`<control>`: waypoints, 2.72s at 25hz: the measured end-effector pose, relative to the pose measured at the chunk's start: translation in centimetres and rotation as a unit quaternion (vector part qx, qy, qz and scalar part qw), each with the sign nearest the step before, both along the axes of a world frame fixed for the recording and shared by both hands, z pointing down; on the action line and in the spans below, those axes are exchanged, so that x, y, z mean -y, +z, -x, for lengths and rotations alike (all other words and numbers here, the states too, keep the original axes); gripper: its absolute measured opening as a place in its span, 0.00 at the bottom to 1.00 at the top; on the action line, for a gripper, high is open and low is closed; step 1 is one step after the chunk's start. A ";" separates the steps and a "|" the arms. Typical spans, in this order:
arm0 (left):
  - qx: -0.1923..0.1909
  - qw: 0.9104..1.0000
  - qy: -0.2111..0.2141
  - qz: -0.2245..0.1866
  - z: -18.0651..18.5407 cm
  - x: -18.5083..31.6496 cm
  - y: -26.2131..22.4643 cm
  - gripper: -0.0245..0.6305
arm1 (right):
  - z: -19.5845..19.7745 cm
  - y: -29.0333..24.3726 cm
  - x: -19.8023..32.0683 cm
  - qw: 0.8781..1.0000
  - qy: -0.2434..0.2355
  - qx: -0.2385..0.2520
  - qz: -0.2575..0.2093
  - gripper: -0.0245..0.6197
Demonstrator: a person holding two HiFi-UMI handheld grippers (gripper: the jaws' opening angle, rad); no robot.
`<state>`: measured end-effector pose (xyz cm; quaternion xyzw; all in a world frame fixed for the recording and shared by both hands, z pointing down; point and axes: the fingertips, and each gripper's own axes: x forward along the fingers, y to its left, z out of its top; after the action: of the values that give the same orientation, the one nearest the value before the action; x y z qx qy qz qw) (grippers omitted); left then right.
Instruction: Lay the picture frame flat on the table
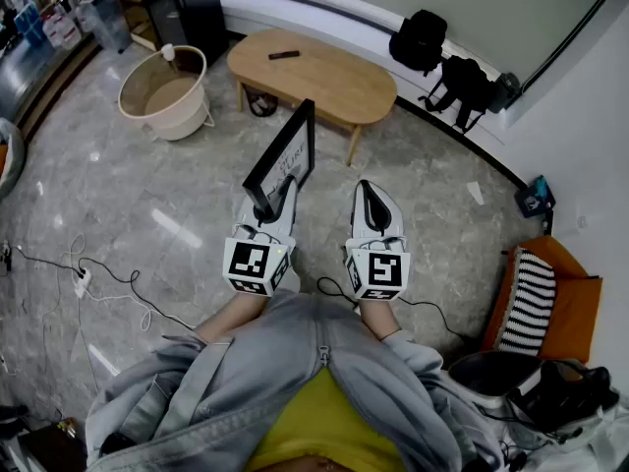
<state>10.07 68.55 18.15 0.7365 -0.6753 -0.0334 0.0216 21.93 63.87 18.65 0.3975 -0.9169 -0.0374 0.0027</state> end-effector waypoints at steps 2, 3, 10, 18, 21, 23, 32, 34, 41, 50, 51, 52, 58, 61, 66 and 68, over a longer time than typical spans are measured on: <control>-0.002 1.000 -0.001 0.002 -0.6 1.9 0.4 0.05 | -0.6 0.3 1.8 1.000 0.000 -0.004 -0.001 0.04; -0.004 1.000 -0.001 0.003 -0.7 2.5 0.6 0.05 | -0.7 0.4 2.4 1.000 0.000 -0.005 -0.001 0.04; -0.010 1.000 0.005 0.007 1.8 6.1 2.5 0.05 | 2.0 2.5 5.9 1.000 -0.003 0.000 0.016 0.04; -0.015 1.000 0.014 0.015 7.3 17.8 3.9 0.05 | 7.5 4.0 17.6 1.000 0.004 -0.009 0.023 0.04; -0.014 1.000 0.021 0.019 10.0 22.5 4.3 0.05 | 10.2 4.4 22.2 1.000 0.009 -0.016 0.023 0.04; -0.013 0.999 0.025 0.023 11.9 25.6 4.6 0.05 | 12.0 4.7 25.1 0.999 0.012 -0.021 0.023 0.04; -0.018 0.998 0.046 0.041 17.6 35.9 6.3 0.05 | 16.9 6.6 34.8 0.998 0.040 -0.026 0.046 0.04; -0.023 0.998 0.049 0.044 18.1 37.1 6.6 0.05 | 17.2 6.8 35.9 0.997 0.045 -0.029 0.048 0.04; -0.037 0.998 0.046 0.036 20.1 39.2 6.3 0.05 | 18.6 6.2 38.3 0.997 0.047 -0.035 0.042 0.04; -0.024 0.998 0.042 0.029 21.2 44.4 6.7 0.05 | 20.2 5.8 43.7 0.999 0.040 -0.027 0.023 0.04; -0.020 0.999 0.043 0.026 21.2 45.2 6.7 0.05 | 20.3 5.9 44.6 0.999 0.040 -0.025 0.019 0.04; -0.015 0.999 0.044 0.023 21.3 46.2 6.7 0.05 | 20.4 6.0 45.5 0.999 0.039 -0.025 0.016 0.04; -0.007 0.999 0.039 0.018 21.6 54.4 6.6 0.05 | 21.0 6.4 54.1 0.999 0.034 -0.022 0.018 0.04; -0.011 0.999 0.038 0.023 21.6 58.9 7.0 0.05 | 21.2 6.7 59.2 0.999 0.030 -0.025 0.026 0.04; -0.024 0.998 0.036 0.035 21.9 66.5 7.8 0.05 | 22.1 7.7 67.5 0.998 0.015 -0.036 0.045 0.04; -0.027 0.998 0.034 0.040 21.9 69.1 8.3 0.05 | 22.2 8.3 70.2 0.998 0.007 -0.040 0.053 0.04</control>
<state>-11.80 -0.59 26.42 0.7562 -0.6500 -0.0252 0.0706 -0.29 -6.36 26.93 0.4018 -0.9137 -0.0048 0.0603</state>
